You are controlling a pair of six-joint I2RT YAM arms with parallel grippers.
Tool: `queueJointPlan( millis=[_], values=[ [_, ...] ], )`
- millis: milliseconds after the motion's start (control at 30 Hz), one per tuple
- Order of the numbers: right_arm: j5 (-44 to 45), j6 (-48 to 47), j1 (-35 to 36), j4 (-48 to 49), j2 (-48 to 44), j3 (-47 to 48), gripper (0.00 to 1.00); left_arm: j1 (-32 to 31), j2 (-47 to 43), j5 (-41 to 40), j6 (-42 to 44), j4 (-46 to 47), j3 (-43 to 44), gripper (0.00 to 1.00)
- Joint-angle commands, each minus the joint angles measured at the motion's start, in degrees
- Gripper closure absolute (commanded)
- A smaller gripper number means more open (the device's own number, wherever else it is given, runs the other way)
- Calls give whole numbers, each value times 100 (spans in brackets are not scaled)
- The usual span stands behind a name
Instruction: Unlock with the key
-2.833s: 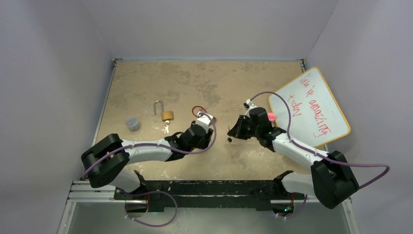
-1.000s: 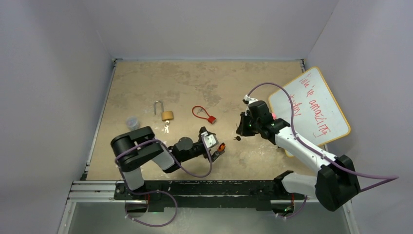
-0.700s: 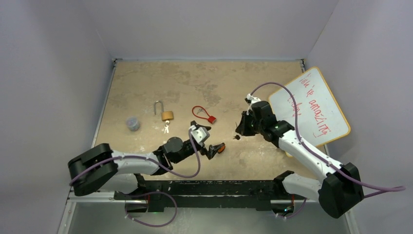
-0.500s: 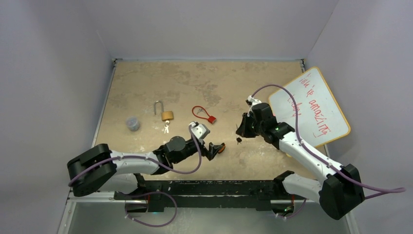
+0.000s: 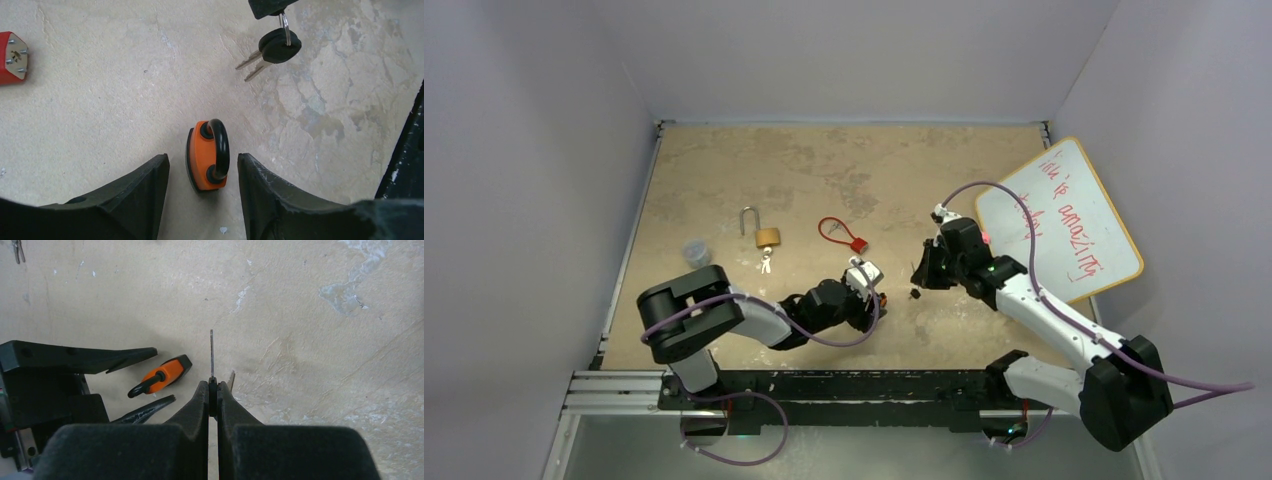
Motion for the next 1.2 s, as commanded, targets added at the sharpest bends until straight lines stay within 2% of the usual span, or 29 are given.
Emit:
queueJointPlan(
  millis=[0, 100, 167, 200, 233, 367, 500, 600, 667, 767, 867, 1000, 1033, 1167],
  values=[
    [148, 48, -12, 1, -121, -41, 100, -34, 317, -21, -109, 486, 323, 50],
    [153, 61, -6, 1, -131, -51, 100, -30, 487, -37, -224, 628, 356, 64],
    [78, 33, -11, -7, -157, -45, 100, -30, 478, -41, -322, 592, 366, 77],
    [18, 8, -8, -5, -182, -55, 100, -25, 416, -34, -332, 515, 374, 86],
    [-92, -26, -13, 0, -218, -62, 100, -21, 255, -36, -356, 364, 398, 100],
    [-859, -235, -12, 156, -477, -163, 100, 172, -428, 237, -637, -1015, 777, 100],
    [-2327, -478, -13, 796, -792, -460, 100, 788, -877, 1421, -1236, -2716, 1516, 100],
    [-3147, -438, -13, 1469, -1105, -727, 100, 1050, -1323, 1871, -1408, -3836, 1998, 100],
    [-3353, -292, -8, 1824, -1296, -798, 100, 1288, -1597, 2306, -1575, -4471, 2407, 100],
    [-3199, 25, -8, 2063, -1564, -761, 100, 1847, -1944, 3218, -2203, -5346, 2810, 100],
    [-3359, 226, -7, 2271, -1713, -617, 100, 2359, -2173, 4275, -3025, -5625, 3127, 100],
    [-4331, 513, -10, 2828, -1665, -466, 100, 2821, -2116, 5552, -4276, -5999, 3540, 100],
    [-4606, 613, -11, 3033, -1636, -452, 100, 2899, -2171, 5783, -4764, -5791, 3508, 100],
    [-5386, 1002, -6, 3824, -1532, -347, 100, 3084, -2393, 6209, -6910, -3907, 3158, 100]
  ],
)
